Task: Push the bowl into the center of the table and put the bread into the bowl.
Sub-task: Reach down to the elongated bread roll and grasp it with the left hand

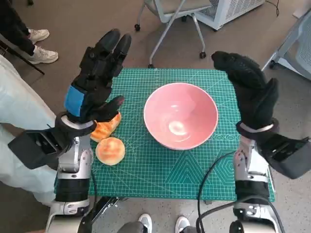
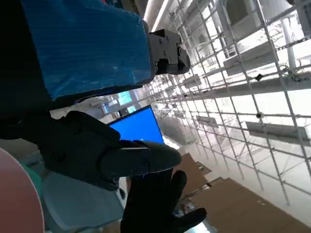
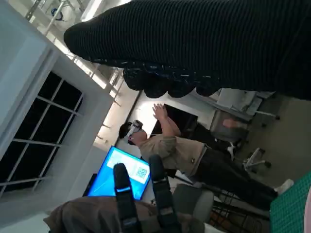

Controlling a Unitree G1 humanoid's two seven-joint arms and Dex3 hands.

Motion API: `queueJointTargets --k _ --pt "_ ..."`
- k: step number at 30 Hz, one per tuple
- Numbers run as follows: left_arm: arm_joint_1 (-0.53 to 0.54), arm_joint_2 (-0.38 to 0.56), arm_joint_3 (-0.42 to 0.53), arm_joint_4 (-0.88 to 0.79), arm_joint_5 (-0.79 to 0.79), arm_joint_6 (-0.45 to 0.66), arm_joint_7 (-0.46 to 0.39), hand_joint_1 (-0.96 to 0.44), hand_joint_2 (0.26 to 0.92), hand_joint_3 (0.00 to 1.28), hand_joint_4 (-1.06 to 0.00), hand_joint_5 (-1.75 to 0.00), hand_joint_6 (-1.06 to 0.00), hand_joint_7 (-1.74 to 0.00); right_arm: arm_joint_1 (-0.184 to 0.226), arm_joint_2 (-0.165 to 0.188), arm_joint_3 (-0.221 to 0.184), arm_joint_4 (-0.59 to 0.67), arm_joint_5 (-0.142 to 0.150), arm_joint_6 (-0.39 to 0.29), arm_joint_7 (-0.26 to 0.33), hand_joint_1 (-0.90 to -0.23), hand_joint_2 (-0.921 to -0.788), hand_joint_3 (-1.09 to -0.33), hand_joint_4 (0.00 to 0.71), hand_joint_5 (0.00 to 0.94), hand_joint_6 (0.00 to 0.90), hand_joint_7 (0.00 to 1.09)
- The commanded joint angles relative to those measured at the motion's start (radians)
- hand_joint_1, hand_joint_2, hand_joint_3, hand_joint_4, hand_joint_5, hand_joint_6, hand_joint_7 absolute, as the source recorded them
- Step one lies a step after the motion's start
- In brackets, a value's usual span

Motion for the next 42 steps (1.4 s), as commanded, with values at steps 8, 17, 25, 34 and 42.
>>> queueJointTargets --k 8,17,25,34,42 --pt "0.118 0.328 0.018 -0.448 0.526 0.478 0.097 -0.54 0.867 0.13 -0.02 0.0 -0.01 -0.36 0.033 -0.004 0.003 0.001 -0.023 0.002 -0.021 -0.646 -0.921 -0.739 0.195 0.004 0.017 0.58" --pt "0.07 0.511 -0.077 -0.559 0.745 0.813 -0.083 -0.15 0.693 0.01 0.0 0.0 -0.12 -0.09 0.032 -0.003 0.001 0.003 -0.025 0.007 -0.03 -0.646 -0.921 -0.739 0.195 0.003 0.019 0.57" --pt "0.003 0.592 -0.174 -0.462 0.817 0.829 -0.141 -0.06 0.691 0.01 0.0 0.0 -0.15 -0.06 0.036 0.0 0.005 0.003 -0.03 0.009 -0.043 -0.645 -0.921 -0.738 0.194 0.002 0.021 0.57" --pt "-0.058 0.659 -0.236 -0.353 0.818 0.757 -0.203 0.02 0.712 0.01 -0.02 -0.01 -0.2 -0.04 0.041 0.004 0.006 -0.003 -0.023 0.019 -0.05 -0.643 -0.921 -0.74 0.192 0.001 0.022 0.57" --pt "-0.081 0.656 -0.256 -0.323 0.8 0.751 -0.253 0.03 0.718 0.01 -0.04 -0.01 -0.23 -0.03 0.047 0.008 0.007 -0.01 -0.018 0.024 -0.051 -0.638 -0.921 -0.74 0.192 0.001 0.024 0.56"
